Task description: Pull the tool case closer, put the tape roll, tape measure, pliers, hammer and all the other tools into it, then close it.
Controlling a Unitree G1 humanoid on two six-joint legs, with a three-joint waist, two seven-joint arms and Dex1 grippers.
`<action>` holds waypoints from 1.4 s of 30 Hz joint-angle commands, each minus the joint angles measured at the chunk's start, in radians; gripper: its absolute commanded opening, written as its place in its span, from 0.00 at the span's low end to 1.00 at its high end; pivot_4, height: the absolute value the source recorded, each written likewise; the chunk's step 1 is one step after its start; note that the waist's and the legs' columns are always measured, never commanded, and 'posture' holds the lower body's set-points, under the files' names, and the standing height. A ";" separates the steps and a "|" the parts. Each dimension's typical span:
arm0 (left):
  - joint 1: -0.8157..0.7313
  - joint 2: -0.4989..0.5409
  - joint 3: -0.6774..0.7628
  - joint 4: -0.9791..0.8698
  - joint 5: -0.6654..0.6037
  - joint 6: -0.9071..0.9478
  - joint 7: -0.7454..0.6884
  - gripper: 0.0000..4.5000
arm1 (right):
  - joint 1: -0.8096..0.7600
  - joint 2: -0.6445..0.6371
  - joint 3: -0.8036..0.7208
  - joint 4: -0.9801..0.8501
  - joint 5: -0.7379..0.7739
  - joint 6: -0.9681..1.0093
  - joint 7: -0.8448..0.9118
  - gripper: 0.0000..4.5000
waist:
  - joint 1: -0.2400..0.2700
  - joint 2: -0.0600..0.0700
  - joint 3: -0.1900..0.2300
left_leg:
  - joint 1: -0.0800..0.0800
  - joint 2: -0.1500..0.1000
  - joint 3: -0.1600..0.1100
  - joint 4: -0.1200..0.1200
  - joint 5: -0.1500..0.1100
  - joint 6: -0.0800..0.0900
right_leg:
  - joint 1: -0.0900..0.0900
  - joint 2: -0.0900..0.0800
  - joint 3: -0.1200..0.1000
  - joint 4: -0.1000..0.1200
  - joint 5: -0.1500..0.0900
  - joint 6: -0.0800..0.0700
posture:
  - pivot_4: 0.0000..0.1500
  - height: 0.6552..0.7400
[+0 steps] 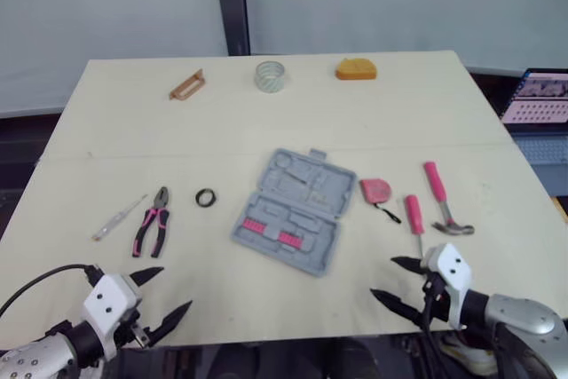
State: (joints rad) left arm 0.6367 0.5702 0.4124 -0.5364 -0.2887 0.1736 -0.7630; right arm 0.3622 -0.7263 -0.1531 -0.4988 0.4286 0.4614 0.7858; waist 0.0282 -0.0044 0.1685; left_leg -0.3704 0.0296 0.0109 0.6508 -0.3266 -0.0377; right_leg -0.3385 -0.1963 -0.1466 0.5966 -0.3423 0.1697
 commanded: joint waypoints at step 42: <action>-1.102 0.006 -0.423 0.769 0.073 0.295 0.048 0.00 | -0.421 0.117 0.125 0.133 -0.072 0.192 -0.165 0.02 | -0.005 0.000 0.000 | 0.000 0.000 0.000 0.002 0.000 0.000 | -0.003 0.000 -0.002 0.007 0.000 0.000 | 1.00 1.00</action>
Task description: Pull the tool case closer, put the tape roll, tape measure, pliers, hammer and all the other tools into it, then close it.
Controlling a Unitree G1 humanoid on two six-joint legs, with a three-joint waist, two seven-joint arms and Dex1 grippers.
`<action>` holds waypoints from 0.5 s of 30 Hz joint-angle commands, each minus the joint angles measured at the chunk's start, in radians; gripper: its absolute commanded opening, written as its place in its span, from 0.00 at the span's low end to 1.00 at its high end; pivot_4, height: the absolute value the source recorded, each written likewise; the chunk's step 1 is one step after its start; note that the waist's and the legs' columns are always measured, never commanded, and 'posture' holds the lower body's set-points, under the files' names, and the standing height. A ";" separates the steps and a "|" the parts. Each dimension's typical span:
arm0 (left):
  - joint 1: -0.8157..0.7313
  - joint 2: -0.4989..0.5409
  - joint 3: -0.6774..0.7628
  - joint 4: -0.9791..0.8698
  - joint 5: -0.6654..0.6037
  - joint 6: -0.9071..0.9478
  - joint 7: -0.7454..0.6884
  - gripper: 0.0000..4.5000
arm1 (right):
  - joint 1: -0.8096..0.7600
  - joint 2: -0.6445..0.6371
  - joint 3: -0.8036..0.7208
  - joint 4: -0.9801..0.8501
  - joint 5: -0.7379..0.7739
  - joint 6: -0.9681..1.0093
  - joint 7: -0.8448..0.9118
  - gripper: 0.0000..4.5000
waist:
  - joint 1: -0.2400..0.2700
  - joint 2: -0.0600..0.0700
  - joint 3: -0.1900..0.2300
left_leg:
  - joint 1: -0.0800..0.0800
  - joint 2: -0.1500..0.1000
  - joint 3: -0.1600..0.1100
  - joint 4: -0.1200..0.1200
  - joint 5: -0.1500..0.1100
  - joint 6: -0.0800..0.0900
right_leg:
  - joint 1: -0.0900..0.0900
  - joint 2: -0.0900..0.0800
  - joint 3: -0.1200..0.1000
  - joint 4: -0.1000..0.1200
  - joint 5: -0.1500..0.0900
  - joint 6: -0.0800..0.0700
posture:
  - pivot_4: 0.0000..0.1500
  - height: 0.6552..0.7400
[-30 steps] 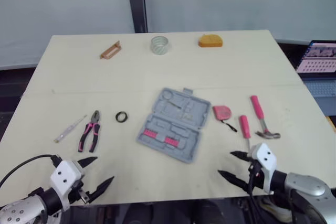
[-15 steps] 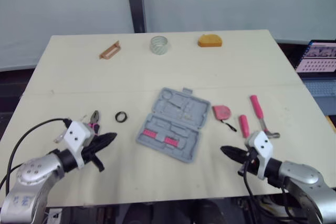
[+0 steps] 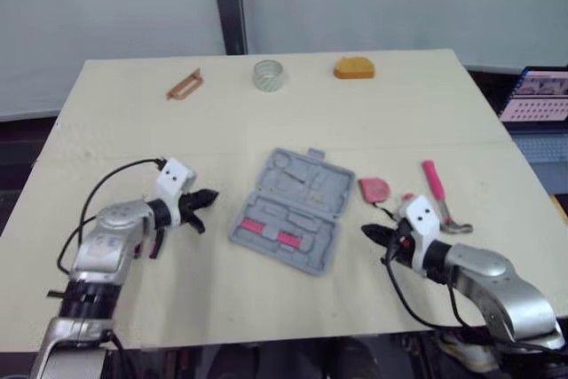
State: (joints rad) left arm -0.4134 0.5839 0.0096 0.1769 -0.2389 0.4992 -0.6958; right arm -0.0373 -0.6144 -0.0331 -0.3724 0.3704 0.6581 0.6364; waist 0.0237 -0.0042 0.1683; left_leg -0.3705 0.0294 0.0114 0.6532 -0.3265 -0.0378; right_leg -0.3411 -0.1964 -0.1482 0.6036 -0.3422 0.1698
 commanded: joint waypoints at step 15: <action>-0.255 -0.085 -0.122 0.409 0.144 -0.242 -0.110 0.00 | -0.129 0.066 0.089 0.155 -0.099 -0.014 -0.046 0.02 | -0.004 0.000 0.000 | -0.001 0.000 0.000 0.001 0.000 0.000 | -0.001 0.000 -0.002 0.002 0.000 0.000 | 1.00 1.00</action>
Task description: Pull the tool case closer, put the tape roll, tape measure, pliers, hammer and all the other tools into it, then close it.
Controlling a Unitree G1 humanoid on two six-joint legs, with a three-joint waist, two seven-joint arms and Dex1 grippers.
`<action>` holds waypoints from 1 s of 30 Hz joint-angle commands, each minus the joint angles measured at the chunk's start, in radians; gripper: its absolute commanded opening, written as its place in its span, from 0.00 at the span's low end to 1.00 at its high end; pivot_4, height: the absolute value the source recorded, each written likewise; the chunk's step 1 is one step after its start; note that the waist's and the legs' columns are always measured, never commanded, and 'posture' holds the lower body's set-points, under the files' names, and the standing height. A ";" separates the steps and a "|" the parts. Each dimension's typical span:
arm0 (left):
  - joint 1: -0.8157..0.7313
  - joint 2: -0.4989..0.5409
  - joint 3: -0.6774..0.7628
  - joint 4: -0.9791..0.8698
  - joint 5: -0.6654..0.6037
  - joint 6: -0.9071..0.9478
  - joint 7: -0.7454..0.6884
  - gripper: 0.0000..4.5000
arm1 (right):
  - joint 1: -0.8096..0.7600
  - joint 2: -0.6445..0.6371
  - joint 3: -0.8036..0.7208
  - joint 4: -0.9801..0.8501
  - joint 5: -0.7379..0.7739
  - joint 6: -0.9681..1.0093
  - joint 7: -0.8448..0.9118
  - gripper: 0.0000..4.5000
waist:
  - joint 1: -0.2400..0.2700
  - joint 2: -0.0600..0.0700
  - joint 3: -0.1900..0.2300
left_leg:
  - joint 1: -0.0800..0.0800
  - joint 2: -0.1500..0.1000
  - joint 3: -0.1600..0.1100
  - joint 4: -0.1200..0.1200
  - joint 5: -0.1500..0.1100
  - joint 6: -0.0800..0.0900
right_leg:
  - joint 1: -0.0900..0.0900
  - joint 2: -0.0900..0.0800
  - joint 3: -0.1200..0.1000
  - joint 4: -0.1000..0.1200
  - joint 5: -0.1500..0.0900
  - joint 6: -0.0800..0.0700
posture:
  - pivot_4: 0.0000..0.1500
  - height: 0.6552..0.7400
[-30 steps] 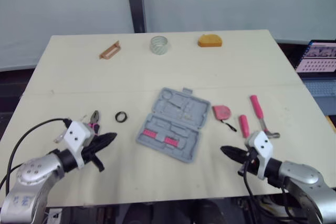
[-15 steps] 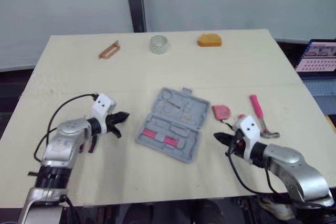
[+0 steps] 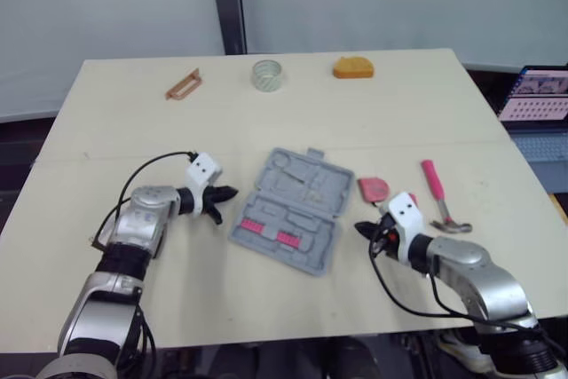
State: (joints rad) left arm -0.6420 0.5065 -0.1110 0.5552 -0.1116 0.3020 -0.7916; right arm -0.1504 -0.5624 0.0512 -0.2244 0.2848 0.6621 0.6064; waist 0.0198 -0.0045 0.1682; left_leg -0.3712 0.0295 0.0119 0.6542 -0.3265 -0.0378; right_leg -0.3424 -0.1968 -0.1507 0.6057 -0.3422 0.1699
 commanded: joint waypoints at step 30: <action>-0.137 -0.096 -0.022 0.305 0.102 -0.249 -0.058 0.00 | -0.064 0.116 0.063 0.097 -0.079 -0.053 -0.006 0.02 | -0.011 0.000 0.000 | 0.000 0.000 -0.001 0.000 0.000 0.000 | 0.000 0.000 -0.001 0.001 0.000 0.000 | 1.00 1.00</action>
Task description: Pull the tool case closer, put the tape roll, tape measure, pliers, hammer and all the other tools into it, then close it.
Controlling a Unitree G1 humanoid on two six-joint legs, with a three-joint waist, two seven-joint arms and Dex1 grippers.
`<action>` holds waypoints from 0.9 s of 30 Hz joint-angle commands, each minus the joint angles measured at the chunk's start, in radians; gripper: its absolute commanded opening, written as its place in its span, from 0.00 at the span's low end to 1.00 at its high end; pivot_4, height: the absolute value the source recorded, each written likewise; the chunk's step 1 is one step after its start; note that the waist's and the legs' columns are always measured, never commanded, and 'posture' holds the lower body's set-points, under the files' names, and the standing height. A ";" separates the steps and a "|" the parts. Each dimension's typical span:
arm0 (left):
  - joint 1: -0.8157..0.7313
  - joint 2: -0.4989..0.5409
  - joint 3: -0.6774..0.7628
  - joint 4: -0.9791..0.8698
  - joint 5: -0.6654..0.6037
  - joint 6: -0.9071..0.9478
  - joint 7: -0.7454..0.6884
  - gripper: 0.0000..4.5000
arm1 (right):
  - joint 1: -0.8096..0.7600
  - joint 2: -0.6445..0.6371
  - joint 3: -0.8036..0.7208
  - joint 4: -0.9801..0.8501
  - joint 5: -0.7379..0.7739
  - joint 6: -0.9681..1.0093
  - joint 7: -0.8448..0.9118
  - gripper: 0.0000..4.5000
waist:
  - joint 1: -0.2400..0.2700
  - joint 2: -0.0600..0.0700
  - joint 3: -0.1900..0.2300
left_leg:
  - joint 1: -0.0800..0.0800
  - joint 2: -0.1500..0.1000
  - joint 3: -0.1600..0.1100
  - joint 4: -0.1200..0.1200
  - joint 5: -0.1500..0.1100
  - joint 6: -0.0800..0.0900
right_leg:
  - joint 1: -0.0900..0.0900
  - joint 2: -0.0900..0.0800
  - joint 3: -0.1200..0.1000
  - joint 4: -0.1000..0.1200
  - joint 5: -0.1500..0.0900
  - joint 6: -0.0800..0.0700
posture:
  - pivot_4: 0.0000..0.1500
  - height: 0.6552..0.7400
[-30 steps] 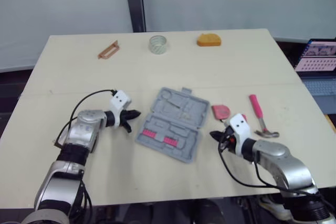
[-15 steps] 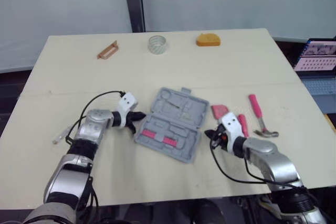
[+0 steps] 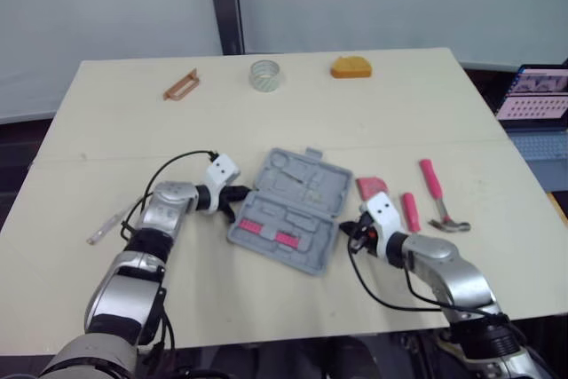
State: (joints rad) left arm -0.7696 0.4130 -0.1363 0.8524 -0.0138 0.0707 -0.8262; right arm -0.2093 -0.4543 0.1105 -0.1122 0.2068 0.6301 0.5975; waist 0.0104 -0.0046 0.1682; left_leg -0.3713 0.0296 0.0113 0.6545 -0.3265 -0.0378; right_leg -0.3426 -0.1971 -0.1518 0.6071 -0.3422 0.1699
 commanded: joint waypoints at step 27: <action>0.284 0.062 0.005 -0.514 -0.041 0.228 -0.073 0.00 | 0.001 -0.038 0.069 -0.034 -0.018 -0.075 0.113 0.02 | -0.015 0.000 0.000 | 0.001 0.000 -0.001 -0.001 0.000 0.000 | 0.000 0.000 -0.001 0.002 0.000 0.000 | 1.00 1.00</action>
State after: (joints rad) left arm -0.5020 0.4701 -0.1278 0.3973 -0.0401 0.2720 -0.8891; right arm -0.2114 -0.4908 0.1622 -0.0985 0.1773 0.5662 0.6791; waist -0.0051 -0.0045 0.1681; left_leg -0.3706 0.0299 0.0102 0.6539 -0.3265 -0.0378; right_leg -0.3425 -0.1974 -0.1525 0.6088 -0.3422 0.1699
